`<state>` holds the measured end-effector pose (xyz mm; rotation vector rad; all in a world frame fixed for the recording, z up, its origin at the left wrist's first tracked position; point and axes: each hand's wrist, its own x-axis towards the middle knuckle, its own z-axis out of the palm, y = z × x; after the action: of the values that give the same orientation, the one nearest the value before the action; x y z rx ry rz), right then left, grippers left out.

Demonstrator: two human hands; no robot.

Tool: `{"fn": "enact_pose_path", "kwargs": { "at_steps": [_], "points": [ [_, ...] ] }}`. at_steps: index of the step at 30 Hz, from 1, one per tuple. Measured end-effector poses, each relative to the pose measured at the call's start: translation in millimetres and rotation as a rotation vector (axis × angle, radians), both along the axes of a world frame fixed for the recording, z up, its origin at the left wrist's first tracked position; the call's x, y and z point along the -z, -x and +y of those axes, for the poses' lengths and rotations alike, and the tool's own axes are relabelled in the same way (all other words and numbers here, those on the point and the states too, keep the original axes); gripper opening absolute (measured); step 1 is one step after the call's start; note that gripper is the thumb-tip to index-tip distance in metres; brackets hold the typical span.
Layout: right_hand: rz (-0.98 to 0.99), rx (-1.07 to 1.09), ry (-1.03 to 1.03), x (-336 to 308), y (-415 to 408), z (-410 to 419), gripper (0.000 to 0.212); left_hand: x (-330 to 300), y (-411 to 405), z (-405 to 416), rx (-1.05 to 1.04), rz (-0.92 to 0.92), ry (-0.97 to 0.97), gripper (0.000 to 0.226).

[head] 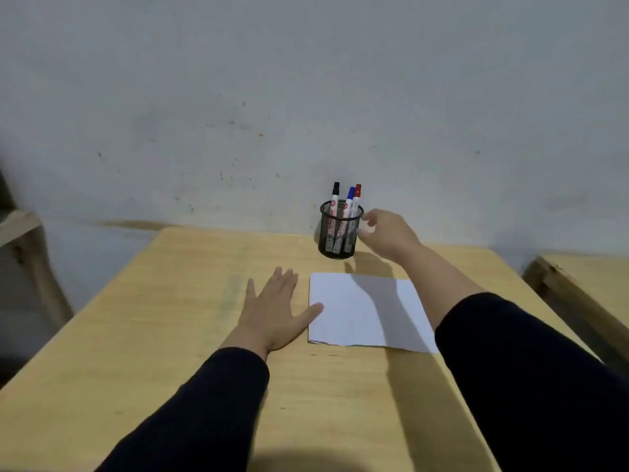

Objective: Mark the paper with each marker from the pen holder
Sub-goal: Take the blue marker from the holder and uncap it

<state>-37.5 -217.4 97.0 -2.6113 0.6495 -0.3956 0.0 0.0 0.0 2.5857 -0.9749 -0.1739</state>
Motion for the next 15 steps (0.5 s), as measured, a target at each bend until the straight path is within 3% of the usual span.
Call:
{"fn": "enact_pose_path", "kwargs": {
  "at_steps": [4, 8, 15],
  "points": [
    [-0.102, 0.111, 0.069, -5, -40, -7, 0.026, 8, -7, -2, -0.023, -0.071, -0.074, 0.086],
    [-0.027, 0.192, 0.243, -4, -69, -5, 0.028, 7, -8, -3, -0.023, -0.068, -0.075, 0.085],
    [0.117, 0.367, 0.381, -7, -87, 16, 0.003, 4, -7, -3, -0.026, -0.062, -0.069, 0.085]
  ]
}}
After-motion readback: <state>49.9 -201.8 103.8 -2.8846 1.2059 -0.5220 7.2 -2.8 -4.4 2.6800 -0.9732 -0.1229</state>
